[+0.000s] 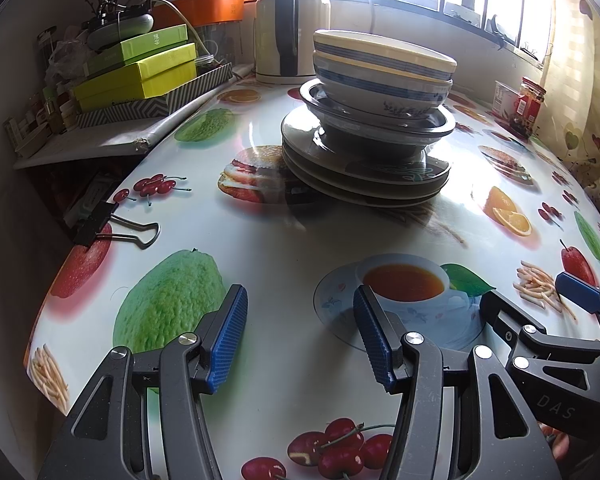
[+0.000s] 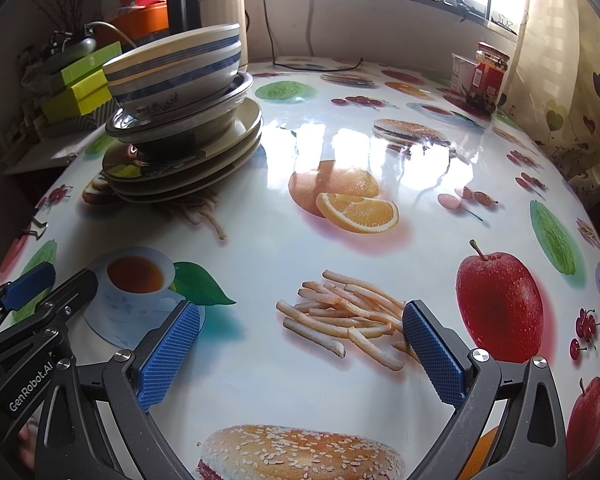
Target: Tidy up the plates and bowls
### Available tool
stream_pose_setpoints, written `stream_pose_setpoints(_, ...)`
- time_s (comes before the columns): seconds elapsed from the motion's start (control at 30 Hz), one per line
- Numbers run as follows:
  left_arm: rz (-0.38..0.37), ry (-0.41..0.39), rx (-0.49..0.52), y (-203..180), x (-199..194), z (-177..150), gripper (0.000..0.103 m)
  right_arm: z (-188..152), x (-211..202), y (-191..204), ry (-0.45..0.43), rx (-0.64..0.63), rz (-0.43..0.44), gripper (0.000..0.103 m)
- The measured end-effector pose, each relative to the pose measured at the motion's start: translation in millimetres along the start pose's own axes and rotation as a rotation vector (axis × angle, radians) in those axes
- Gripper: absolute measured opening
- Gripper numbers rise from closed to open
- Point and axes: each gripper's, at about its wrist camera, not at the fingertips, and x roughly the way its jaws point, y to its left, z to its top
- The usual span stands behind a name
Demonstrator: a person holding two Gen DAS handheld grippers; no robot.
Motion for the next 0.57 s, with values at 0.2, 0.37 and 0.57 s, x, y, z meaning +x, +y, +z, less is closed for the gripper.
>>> stream_pose_setpoints(0.2, 0.0, 0.001, -0.001, 0.3, -0.5, -0.6, 0.056, -0.3, -0.1, 0.3, -0.001, 0.0, 0.0, 0.103)
stream_pose_setpoints(0.37, -0.001, 0.001, -0.002, 0.4, -0.5, -0.5, 0.056, 0.1, 0.0, -0.8, -0.002, 0.0, 0.0, 0.103)
stream_pose_setpoints(0.57, 0.0, 0.001, -0.001, 0.4, -0.5, -0.5, 0.056, -0.2, -0.1, -0.5, -0.002, 0.0, 0.0, 0.103)
